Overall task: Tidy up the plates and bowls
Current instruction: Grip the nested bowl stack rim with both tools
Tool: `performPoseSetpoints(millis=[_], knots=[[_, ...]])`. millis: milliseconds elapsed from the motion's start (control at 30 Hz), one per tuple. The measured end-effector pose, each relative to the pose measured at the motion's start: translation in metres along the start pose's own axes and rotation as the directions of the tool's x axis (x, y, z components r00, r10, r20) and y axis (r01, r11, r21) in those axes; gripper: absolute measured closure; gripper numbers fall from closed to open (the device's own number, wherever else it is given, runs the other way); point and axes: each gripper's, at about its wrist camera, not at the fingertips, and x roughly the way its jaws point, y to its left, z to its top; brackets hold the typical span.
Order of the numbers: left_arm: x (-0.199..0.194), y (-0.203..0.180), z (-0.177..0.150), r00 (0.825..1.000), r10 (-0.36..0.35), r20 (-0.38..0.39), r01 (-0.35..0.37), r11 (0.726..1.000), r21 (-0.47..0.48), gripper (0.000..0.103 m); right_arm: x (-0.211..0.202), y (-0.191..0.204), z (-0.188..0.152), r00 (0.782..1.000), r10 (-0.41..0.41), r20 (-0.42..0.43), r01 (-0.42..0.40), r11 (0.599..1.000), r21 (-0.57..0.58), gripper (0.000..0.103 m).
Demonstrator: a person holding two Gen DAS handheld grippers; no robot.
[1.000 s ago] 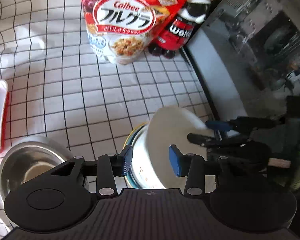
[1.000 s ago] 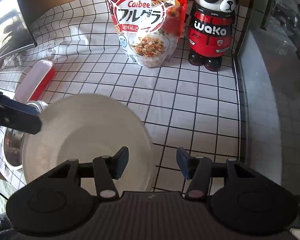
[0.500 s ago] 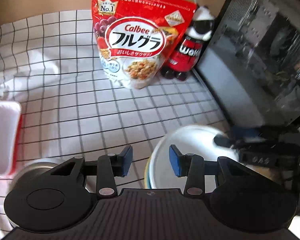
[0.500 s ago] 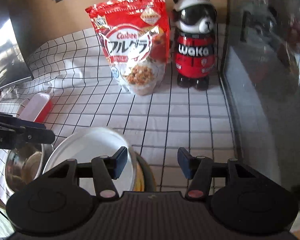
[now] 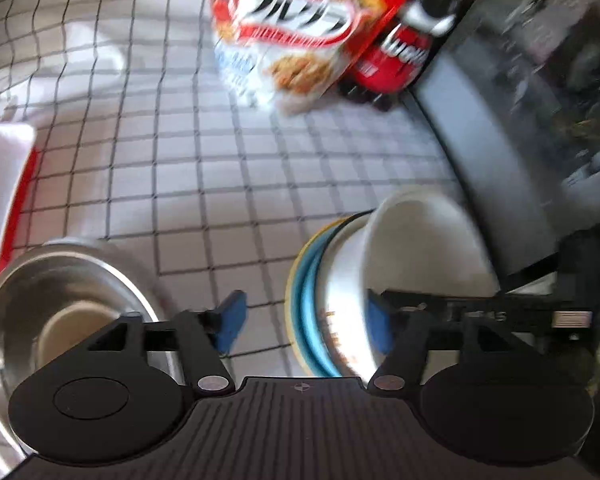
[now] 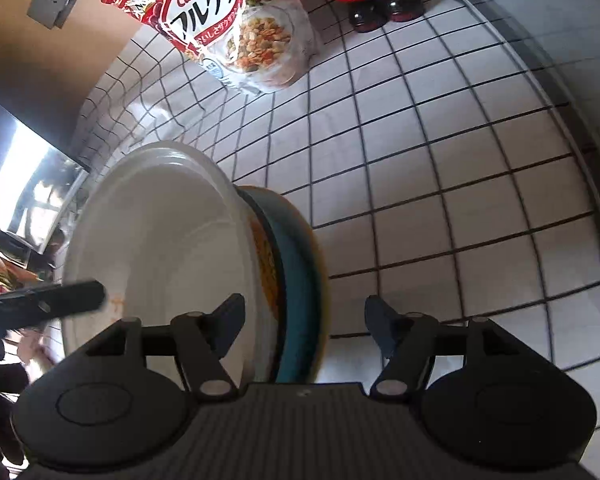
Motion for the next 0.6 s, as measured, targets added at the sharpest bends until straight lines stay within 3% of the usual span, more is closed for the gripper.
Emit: performPoseSetpoints(millis=[167, 267, 367, 500, 600], knots=[[0.028, 0.01, 0.01, 0.992, -0.017, -0.124, 0.006, 0.996, -0.093, 0.027, 0.004, 0.005, 0.006, 1.0, -0.002, -0.021, 0.001, 0.999, -0.032, 0.036], [0.043, 0.01, 0.011, 0.985, -0.061, -0.163, 0.041, 0.992, -0.122, 0.035, 0.005, 0.004, 0.007, 0.999, 0.004, -0.037, -0.006, 1.0, -0.028, 0.036], [0.054, 0.007, 0.011, 0.973, -0.131, -0.19, 0.102, 0.982, -0.157, 0.035, 0.005, 0.003, 0.008, 0.999, 0.01, -0.049, -0.011, 1.0, -0.028, 0.036], [0.057, -0.005, 0.011, 0.969, -0.143, -0.203, 0.116, 0.983, -0.141, 0.023, 0.005, 0.003, 0.005, 0.997, 0.036, -0.061, -0.037, 0.999, -0.021, 0.036], [0.059, -0.006, 0.014, 0.965, -0.139, -0.222, 0.106, 0.982, -0.154, 0.023, 0.006, 0.005, -0.001, 0.991, 0.103, -0.082, -0.104, 0.995, -0.009, 0.035]])
